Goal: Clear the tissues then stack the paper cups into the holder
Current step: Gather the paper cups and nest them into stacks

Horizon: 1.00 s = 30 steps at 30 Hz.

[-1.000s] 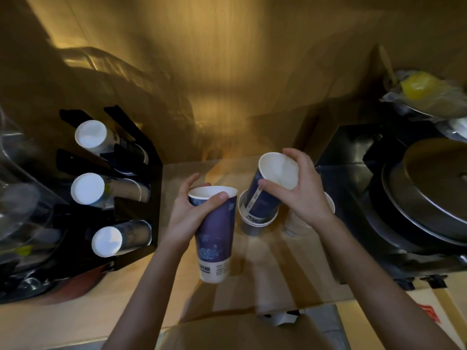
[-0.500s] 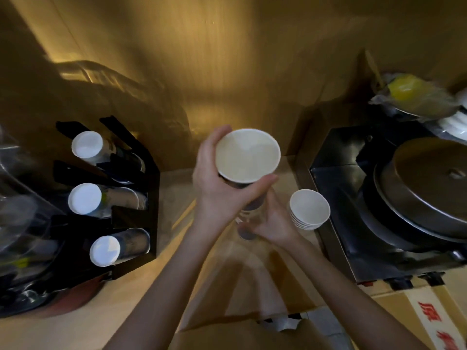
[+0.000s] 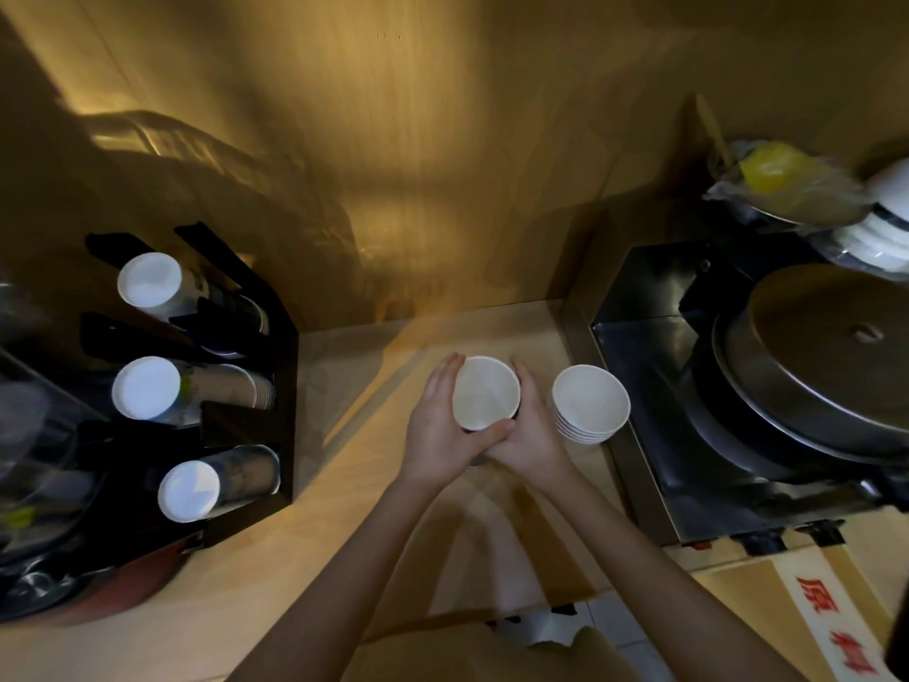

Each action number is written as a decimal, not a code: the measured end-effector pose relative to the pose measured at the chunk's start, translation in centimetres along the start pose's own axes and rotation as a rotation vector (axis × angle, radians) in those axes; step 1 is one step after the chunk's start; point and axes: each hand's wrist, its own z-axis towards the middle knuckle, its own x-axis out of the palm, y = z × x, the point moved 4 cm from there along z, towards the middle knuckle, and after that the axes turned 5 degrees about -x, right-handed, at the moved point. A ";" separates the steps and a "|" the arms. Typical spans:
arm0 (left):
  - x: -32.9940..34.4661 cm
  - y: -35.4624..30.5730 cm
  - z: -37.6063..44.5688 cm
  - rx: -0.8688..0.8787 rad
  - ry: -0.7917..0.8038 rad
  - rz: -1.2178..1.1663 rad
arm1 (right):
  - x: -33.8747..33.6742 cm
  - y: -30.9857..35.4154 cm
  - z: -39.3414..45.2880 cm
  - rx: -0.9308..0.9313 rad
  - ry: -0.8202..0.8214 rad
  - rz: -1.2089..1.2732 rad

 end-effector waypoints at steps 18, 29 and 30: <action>-5.7 1.3 0.9 -0.095 -0.175 0.121 | 3.1 1.4 1.9 0.339 0.365 -0.082; -15.2 -2.4 -1.7 0.254 -0.612 0.026 | 7.3 14.8 6.0 0.394 0.513 1.269; -16.4 -2.5 -1.9 0.265 -0.632 0.025 | 7.6 16.1 6.5 0.340 0.544 1.245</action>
